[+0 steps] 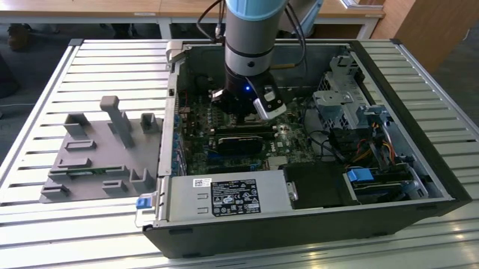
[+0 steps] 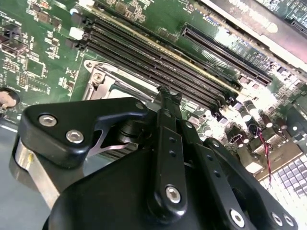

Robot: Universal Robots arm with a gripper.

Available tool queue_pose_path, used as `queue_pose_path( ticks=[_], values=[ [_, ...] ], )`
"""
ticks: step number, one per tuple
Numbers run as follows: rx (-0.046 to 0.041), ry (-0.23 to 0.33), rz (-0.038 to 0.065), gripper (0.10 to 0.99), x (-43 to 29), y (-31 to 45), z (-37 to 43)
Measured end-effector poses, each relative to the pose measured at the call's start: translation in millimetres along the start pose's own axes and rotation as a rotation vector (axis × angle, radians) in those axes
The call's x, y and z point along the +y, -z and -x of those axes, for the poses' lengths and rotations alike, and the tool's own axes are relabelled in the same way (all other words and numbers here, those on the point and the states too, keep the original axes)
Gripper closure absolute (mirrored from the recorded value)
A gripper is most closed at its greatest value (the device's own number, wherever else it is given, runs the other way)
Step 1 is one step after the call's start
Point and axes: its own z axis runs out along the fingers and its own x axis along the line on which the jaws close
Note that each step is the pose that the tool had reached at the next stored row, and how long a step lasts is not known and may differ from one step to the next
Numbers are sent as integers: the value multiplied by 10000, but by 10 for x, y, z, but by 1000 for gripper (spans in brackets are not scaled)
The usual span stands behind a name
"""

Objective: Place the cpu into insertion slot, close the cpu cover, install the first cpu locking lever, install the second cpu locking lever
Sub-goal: 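Install the second cpu locking lever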

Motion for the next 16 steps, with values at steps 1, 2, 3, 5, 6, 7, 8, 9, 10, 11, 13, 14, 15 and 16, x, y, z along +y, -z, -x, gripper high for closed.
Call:
queue_pose_path(
  ticks=[1, 2, 3, 5, 6, 7, 8, 9, 10, 11, 13, 14, 15, 16],
  values=[
    [1, 0, 2, 969, -3, -13, -4],
    [0, 0, 5, 969, -5, -28, -9],
    [1, 0, 7, 969, -7, -42, -13],
    [1, 0, 10, 969, -12, -71, -21],
    [1, 0, 12, 969, -14, -86, -25],
    [1, 0, 18, 969, -16, -99, -30],
    [2, -1, 29, 969, -17, -107, -35],
    [3, 0, 46, 969, -19, -111, -37],
    [4, 0, 58, 969, -19, -113, -41],
    [4, 0, 65, 969, -19, -113, -41],
    [4, 1, 72, 969, -19, -113, -41],
    [4, 0, 75, 969, -19, -114, -42],
    [4, 0, 78, 969, -19, -114, -42],
    [4, -1, 83, 969, -19, -114, -42]
  ],
)
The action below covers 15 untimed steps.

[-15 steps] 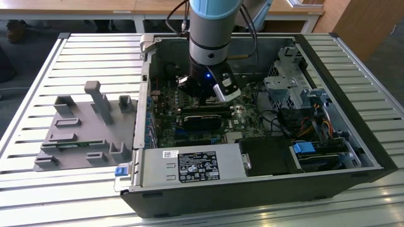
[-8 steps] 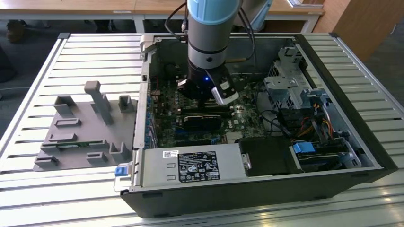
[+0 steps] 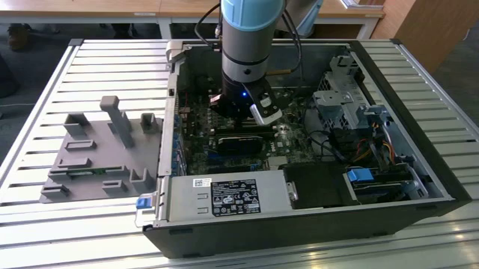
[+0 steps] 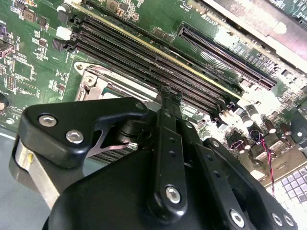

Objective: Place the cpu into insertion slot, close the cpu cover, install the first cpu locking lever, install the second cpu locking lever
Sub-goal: 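Install the second cpu locking lever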

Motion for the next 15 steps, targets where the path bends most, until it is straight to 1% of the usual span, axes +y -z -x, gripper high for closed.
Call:
queue_pose_path(
  ticks=[4, 5, 6, 9, 10, 12, 13, 15],
  values=[
    [2, 0, 20, 969, -1, 1, 0],
    [3, 1, 60, 969, -3, 0, 0],
    [5, 1, 127, 969, -5, 0, 0],
    [18, -1, 415, 969, -28, 1, -10],
    [20, -1, 482, 969, -36, 0, -17],
    [25, -2, 572, 969, -48, -4, -42],
    [29, -2, 642, 969, -56, -11, -63],
    [31, -2, 726, 969, -66, -42, -82]
  ],
)
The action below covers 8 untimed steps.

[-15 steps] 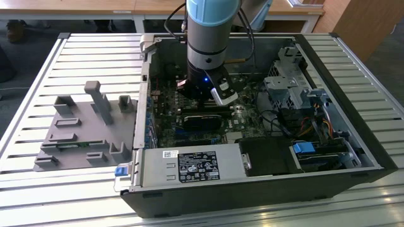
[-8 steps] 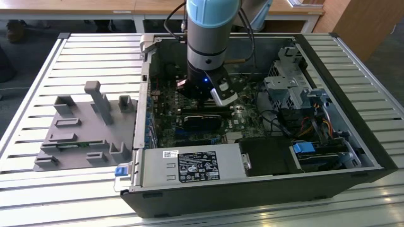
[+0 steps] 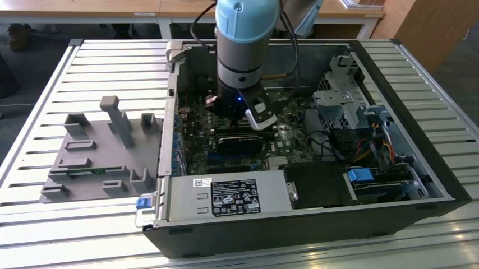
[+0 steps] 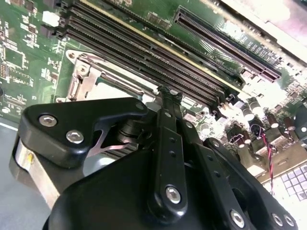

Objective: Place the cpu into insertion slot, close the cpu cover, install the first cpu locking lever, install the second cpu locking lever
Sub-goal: 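Install the second cpu locking lever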

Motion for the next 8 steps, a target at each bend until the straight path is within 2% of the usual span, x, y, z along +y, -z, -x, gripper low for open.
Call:
queue_pose_path(
  ticks=[1, 2, 8],
  values=[
    [3, 0, 32, 969, -4, -6, -8],
    [6, 1, 105, 969, -14, -24, -18],
    [11, -1, 246, 969, -32, -79, -48]
  ],
)
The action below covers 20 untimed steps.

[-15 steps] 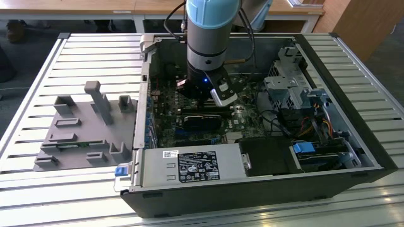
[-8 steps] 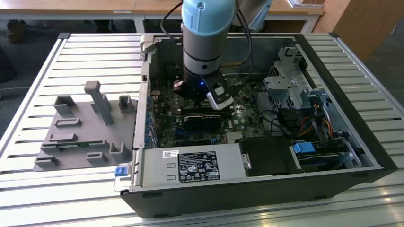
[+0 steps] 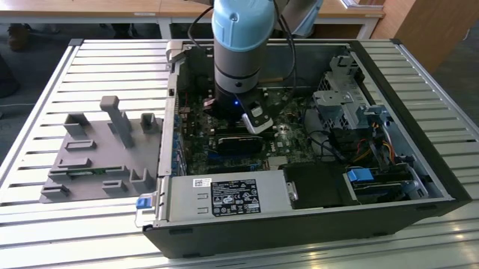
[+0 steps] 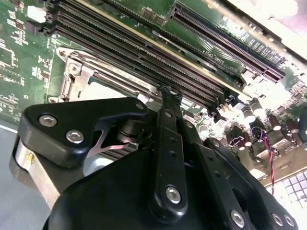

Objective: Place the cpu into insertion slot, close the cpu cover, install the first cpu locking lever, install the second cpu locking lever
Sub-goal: 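Install the second cpu locking lever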

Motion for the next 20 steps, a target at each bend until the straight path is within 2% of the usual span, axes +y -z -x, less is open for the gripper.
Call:
queue_pose_path(
  ticks=[6, 9, 11, 16, 20],
  values=[
    [11, 1, 240, 969, -10, -35, -31],
    [18, -1, 409, 969, -14, -48, -42],
    [18, -2, 486, 969, -15, -59, -43],
    [22, -2, 499, 969, -16, -55, -44],
    [21, -2, 500, 969, 6, 33, -44]
  ],
)
